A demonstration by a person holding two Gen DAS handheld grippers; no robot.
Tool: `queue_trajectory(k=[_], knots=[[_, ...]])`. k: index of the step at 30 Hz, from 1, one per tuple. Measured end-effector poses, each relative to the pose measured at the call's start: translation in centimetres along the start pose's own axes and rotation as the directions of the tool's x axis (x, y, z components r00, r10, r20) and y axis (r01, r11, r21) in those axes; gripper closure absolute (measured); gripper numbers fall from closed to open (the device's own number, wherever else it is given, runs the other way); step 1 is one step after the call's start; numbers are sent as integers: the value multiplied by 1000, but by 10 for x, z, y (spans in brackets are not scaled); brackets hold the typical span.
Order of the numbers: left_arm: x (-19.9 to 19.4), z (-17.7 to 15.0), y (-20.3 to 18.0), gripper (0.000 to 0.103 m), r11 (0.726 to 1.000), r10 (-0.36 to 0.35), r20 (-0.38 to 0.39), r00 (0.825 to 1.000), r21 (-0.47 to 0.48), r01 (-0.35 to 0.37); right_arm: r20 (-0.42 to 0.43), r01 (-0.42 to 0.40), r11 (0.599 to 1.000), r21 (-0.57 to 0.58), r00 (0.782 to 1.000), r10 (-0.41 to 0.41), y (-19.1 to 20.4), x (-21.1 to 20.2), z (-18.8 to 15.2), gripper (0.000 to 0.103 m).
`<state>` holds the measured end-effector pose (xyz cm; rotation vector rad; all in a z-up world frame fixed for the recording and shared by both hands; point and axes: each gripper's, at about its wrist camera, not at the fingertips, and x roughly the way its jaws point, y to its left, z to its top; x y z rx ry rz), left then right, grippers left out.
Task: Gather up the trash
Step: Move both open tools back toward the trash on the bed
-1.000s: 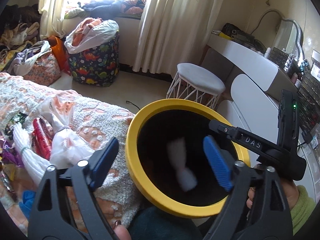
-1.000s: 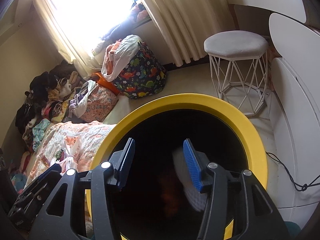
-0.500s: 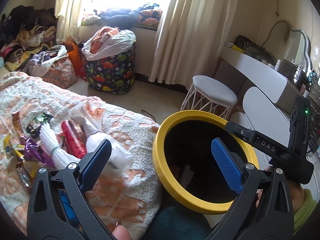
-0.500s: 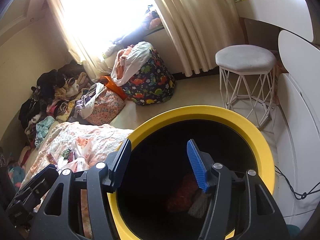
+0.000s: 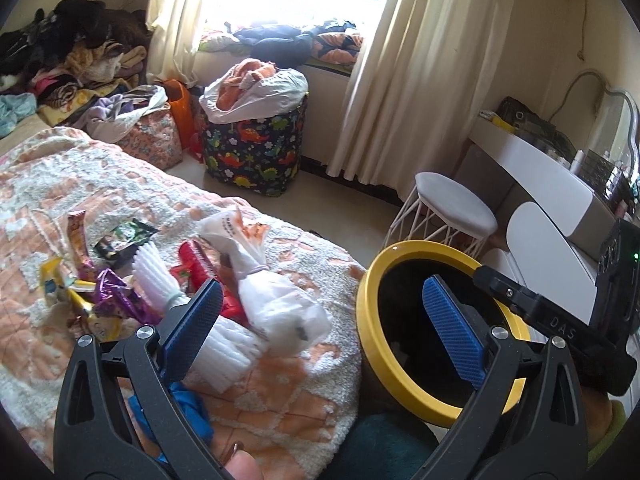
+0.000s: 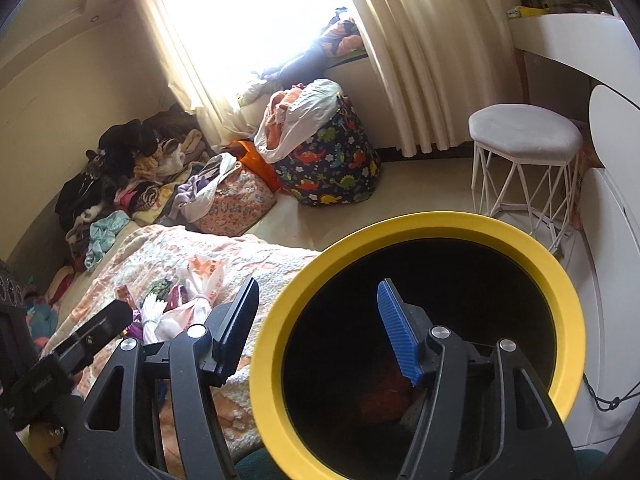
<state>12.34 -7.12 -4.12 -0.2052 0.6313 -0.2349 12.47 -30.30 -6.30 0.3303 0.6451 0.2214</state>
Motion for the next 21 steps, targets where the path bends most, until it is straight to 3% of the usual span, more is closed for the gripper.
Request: queue_trajectory(k=[21], knots=[[-26, 3, 50, 11, 993, 83, 34, 996, -81, -80, -55, -106, 986, -132, 994, 100, 62, 6, -18, 43]])
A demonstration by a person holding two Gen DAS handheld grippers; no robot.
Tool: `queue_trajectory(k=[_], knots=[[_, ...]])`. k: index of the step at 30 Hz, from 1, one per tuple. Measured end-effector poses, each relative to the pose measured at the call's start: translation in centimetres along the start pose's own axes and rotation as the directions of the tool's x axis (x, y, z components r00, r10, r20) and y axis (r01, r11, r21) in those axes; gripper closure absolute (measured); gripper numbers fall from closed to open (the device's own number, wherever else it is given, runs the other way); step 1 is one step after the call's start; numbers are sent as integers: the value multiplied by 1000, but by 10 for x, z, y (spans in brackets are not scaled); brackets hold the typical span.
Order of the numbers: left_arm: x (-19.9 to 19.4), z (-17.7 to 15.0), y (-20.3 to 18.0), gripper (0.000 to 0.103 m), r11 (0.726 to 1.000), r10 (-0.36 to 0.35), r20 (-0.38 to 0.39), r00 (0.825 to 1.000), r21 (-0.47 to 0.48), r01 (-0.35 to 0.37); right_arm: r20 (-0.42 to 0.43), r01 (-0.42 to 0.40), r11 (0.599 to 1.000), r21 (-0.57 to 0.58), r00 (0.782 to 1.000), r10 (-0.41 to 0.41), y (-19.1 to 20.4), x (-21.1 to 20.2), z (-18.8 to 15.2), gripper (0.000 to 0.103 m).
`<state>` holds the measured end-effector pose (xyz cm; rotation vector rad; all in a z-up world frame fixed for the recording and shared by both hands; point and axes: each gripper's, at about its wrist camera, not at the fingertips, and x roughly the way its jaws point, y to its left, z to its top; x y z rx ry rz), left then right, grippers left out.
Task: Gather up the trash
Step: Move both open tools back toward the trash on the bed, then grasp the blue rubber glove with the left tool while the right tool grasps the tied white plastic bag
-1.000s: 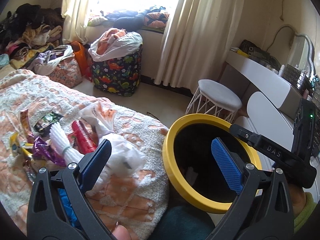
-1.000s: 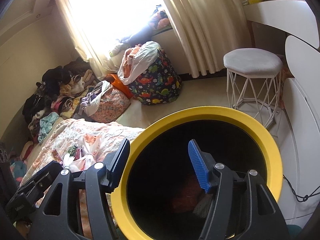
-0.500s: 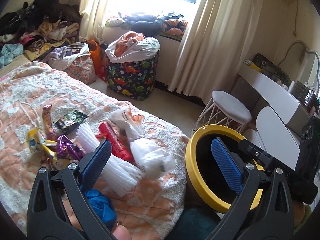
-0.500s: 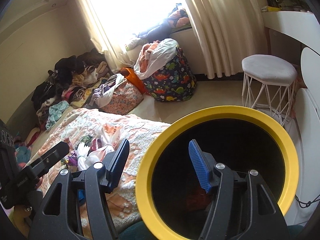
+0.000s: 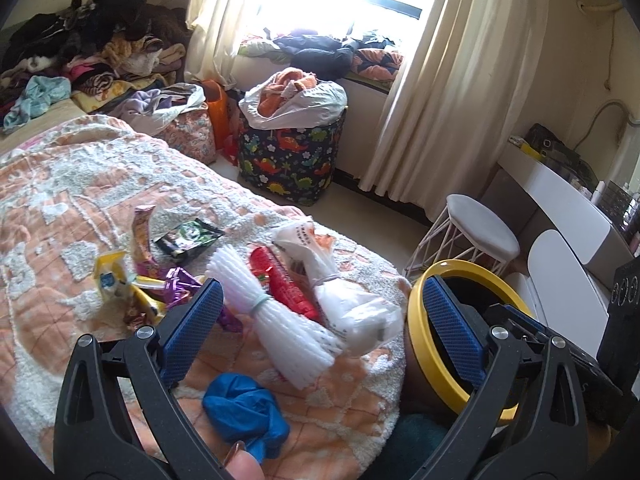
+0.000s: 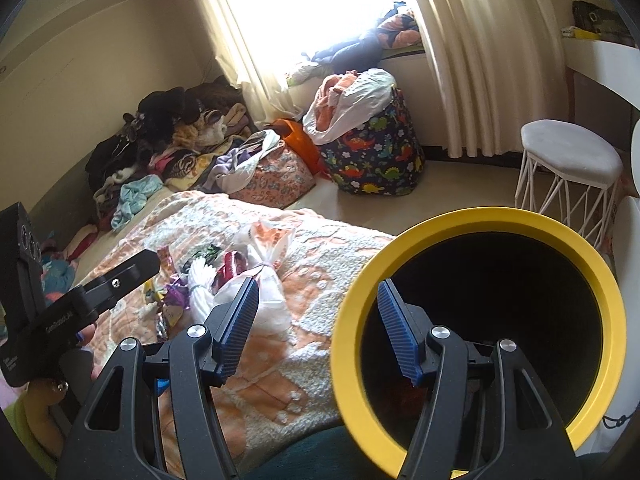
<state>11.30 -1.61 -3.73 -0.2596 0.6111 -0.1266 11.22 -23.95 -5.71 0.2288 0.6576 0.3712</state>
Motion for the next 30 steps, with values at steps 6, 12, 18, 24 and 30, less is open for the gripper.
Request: queue_trajectory(k=[6, 12, 18, 24, 30], knots=[[-6, -1, 19, 11, 999, 28, 0, 1000, -21, -28, -23, -24, 999, -34, 999, 23, 15, 4, -4, 43], [-13, -5, 38, 11, 998, 60, -8, 998, -23, -61, -45, -49, 996, -69, 998, 46, 29, 9, -8, 43], [-19, -17, 58, 11, 995, 88, -31, 996, -34, -89, -65, -68, 992, -102, 996, 62, 46, 16, -9, 43], [-21, -29, 69, 11, 995, 92, -66, 994, -24, -94, -83, -69, 987, -147, 995, 58, 60, 26, -8, 43], [-18, -37, 66, 11, 997, 73, -99, 992, 1, -73, -100, -53, 983, -178, 994, 36, 66, 39, -7, 43]])
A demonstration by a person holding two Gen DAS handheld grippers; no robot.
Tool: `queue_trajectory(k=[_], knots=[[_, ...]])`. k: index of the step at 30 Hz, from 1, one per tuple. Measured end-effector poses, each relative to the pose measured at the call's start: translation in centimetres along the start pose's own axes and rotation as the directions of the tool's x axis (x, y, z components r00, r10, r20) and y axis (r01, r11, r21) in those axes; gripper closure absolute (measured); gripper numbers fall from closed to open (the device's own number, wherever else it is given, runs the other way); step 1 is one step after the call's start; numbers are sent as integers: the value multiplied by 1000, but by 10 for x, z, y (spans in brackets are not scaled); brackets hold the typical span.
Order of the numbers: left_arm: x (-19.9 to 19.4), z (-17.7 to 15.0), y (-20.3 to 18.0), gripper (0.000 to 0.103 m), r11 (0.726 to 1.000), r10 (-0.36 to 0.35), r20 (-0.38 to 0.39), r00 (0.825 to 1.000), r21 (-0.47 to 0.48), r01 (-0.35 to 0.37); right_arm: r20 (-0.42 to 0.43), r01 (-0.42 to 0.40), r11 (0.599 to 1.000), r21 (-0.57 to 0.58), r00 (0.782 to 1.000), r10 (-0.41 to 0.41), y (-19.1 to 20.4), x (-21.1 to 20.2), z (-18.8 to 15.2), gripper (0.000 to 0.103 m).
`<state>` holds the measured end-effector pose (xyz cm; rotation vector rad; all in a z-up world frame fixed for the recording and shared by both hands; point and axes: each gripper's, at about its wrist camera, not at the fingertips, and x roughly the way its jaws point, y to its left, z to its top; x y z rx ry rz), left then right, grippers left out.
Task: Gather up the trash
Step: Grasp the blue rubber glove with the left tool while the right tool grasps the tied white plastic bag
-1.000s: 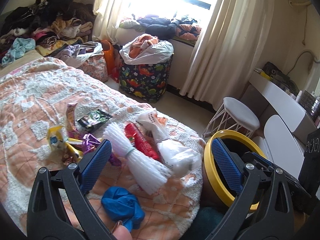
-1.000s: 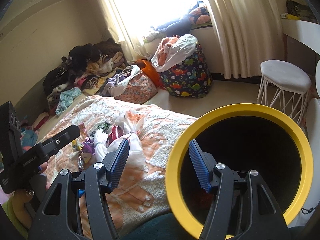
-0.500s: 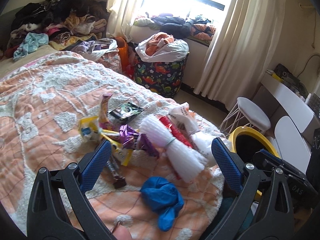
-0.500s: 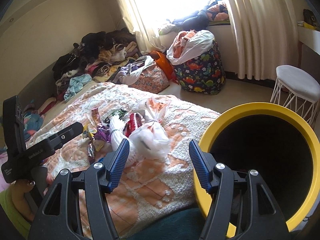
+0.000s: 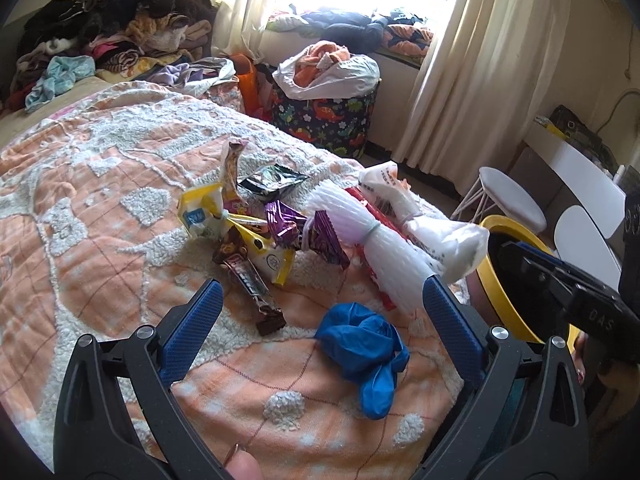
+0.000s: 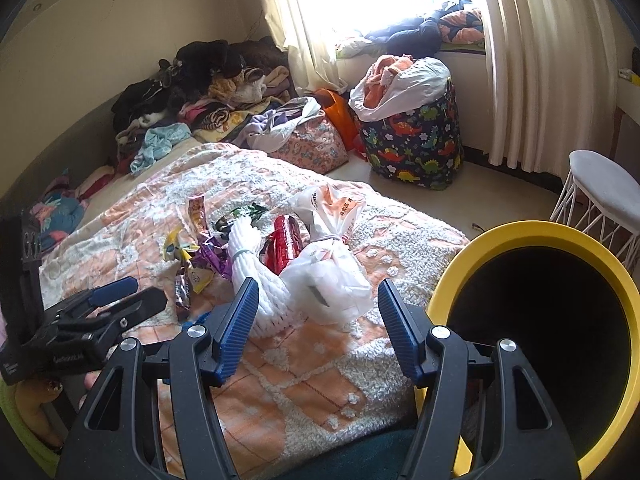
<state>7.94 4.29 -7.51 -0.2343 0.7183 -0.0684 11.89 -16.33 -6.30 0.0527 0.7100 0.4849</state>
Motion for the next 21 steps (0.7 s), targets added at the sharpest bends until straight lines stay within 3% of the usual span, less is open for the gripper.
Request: queue_trajectory(k=[9, 21], knots=[[19, -22, -17, 15, 999, -44, -105, 993, 24, 47, -36, 9, 1000, 6, 999, -9, -6, 25, 12, 45], [39, -47, -35, 32, 998, -14, -193, 981, 60, 26, -85, -44, 999, -10, 995, 43, 6, 50, 8, 71]])
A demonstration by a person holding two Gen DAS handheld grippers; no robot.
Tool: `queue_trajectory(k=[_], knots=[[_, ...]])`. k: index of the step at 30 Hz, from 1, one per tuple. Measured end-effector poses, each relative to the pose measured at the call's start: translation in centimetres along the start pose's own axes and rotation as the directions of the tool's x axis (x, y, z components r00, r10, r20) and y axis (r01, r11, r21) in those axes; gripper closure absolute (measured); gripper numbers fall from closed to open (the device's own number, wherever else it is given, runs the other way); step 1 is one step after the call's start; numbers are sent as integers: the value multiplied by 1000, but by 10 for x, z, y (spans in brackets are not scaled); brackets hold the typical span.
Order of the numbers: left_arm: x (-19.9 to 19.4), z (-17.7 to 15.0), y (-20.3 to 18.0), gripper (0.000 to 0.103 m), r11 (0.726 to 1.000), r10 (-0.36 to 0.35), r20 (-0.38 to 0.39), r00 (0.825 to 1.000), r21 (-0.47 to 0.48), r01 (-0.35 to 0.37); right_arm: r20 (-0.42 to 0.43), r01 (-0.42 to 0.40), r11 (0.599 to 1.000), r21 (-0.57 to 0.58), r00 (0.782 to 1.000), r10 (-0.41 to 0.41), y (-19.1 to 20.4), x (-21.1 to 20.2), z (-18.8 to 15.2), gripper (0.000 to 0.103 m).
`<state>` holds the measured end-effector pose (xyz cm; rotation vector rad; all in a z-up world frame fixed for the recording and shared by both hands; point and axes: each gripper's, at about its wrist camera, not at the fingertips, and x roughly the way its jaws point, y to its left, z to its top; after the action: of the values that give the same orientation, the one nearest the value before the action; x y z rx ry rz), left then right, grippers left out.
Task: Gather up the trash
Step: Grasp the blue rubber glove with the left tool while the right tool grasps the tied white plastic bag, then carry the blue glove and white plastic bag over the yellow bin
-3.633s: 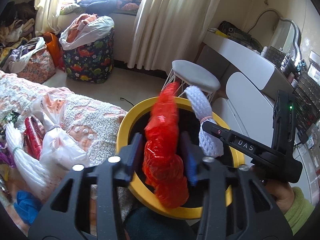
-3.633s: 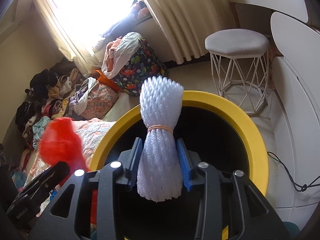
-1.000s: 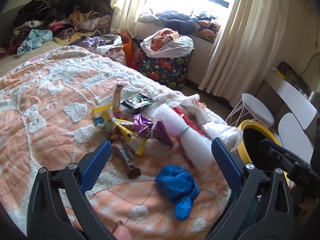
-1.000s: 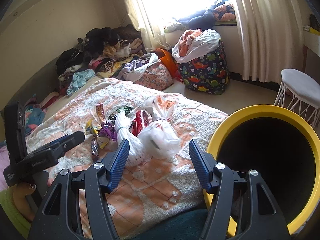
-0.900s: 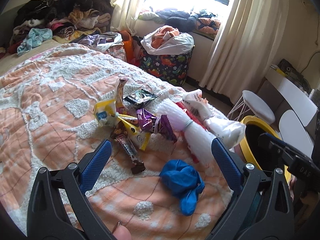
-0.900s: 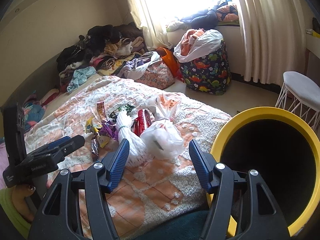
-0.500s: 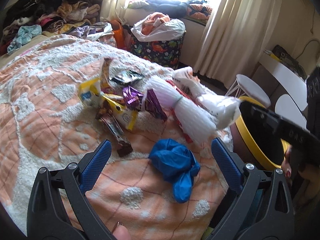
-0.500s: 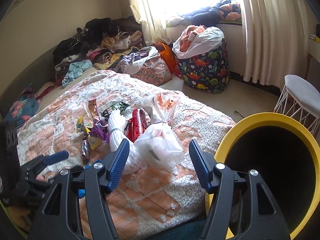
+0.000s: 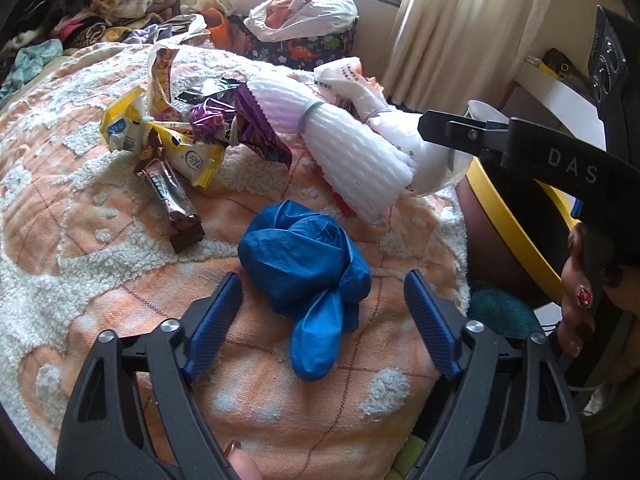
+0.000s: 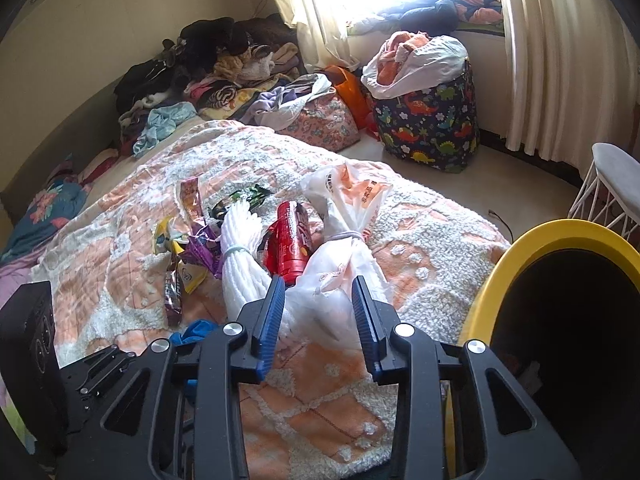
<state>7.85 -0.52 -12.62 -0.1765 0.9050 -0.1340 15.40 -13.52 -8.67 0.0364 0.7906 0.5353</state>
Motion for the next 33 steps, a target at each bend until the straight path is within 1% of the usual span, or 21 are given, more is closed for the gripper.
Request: queue_trajectory(k=[2, 3, 5, 7, 9, 13, 15, 18, 20, 24, 26, 33], knots=[[2, -1, 3, 39, 1000, 4, -5, 1000, -14, -5, -8, -12, 1000, 10, 1000, 12, 0, 3, -2, 75], [2, -1, 4, 40, 1000, 5, -5, 1000, -19, -5, -13, -20, 1000, 18, 1000, 21, 0, 4, -4, 76], [2, -1, 5, 44, 1000, 8, -6, 1000, -22, -8, -25, -25, 999, 31, 999, 25, -1, 7, -6, 83], [3, -1, 6, 47, 1000, 13, -8, 1000, -20, -13, -33, -35, 998, 43, 999, 37, -2, 9, -8, 86], [4, -1, 8, 52, 1000, 18, -9, 1000, -21, -18, -25, -39, 998, 44, 999, 40, -1, 7, -9, 87], [4, 1, 13, 67, 999, 27, -8, 1000, -31, -27, 1, -46, 998, 32, 999, 46, 1, 2, -8, 88], [3, 1, 15, 72, 999, 28, -6, 1000, -37, -28, 13, -47, 998, 32, 999, 46, 0, -2, -8, 88], [1, 2, 18, 79, 999, 23, 1, 1000, -41, -23, 24, -51, 998, 33, 998, 50, 0, -6, -9, 88], [-2, 3, 22, 86, 998, 5, 12, 1000, -62, -4, 32, -53, 998, 33, 998, 52, 0, -10, -9, 88], [-7, 6, 26, 89, 997, -11, 29, 1000, -79, 13, 54, -50, 998, 24, 997, 48, -1, -19, -8, 88], [-11, 8, 25, 90, 997, -15, 40, 999, -72, 18, 62, -51, 999, 20, 997, 49, -1, -23, -7, 88], [-23, 13, 21, 91, 997, -29, 77, 997, -64, 34, 85, -62, 998, 17, 995, 60, -1, -36, -7, 89]])
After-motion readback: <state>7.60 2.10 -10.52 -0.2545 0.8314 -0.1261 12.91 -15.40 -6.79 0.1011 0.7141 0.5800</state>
